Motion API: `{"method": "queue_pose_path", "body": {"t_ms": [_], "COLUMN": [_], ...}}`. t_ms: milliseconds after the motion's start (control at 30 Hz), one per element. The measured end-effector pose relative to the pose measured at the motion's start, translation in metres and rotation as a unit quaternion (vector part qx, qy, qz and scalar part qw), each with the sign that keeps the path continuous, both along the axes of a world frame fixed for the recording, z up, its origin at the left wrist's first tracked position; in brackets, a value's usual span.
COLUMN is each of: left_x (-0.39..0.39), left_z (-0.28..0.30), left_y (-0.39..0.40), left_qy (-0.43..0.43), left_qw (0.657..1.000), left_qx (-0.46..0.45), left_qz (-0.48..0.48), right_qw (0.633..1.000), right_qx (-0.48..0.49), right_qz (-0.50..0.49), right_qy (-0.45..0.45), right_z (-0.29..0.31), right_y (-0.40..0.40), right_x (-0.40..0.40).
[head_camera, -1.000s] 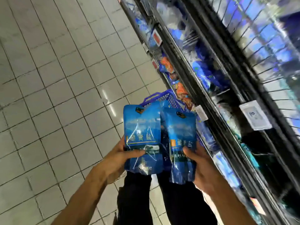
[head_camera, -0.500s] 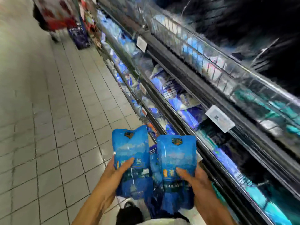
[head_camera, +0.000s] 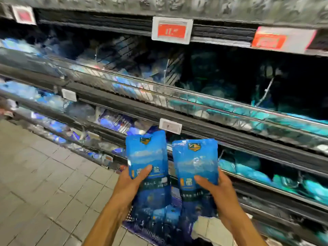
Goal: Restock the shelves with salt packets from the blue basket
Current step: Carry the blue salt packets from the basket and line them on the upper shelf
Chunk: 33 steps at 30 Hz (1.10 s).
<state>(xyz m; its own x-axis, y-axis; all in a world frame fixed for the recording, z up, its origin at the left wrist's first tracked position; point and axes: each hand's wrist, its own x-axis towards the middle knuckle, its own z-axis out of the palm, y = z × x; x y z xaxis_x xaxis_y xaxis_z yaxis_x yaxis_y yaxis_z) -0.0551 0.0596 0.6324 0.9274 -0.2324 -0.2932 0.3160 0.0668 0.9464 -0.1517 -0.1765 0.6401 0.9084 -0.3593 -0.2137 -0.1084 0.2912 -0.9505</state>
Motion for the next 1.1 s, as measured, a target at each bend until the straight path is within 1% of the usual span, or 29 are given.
{"method": "queue_pose_path", "body": {"t_ms": [200, 333, 500, 733, 900, 1100], "left_x": [0.003, -0.014, -0.057, -0.162, -0.266, -0.373], "left_z": [0.009, 0.017, 0.023, 0.032, 0.034, 0.042], "left_y": [-0.043, -0.091, -0.161, -0.276, -0.367, -0.455], "left_qy": [-0.026, -0.034, -0.033, -0.07, -0.048, -0.051], "left_qw": [0.988, 0.971, 0.94, 0.905, 0.886, 0.861], "left_qx": [-0.004, -0.011, -0.021, -0.018, -0.042, -0.042], "left_qz": [-0.15, -0.235, -0.338, -0.42, -0.46, -0.504], "right_qw": [0.99, 0.974, 0.944, 0.904, 0.883, 0.847], "right_qx": [-0.018, -0.023, -0.03, -0.018, -0.033, -0.033], "right_qz": [-0.137, -0.225, -0.329, -0.425, -0.467, -0.529], "right_qy": [-0.03, -0.033, -0.023, -0.029, -0.032, -0.03], "right_z": [0.011, 0.022, 0.026, 0.025, 0.03, 0.036], "right_y": [-0.015, -0.035, -0.069, -0.13, -0.186, -0.244], "right_x": [-0.063, -0.113, -0.189, -0.319, -0.43, -0.547]}}
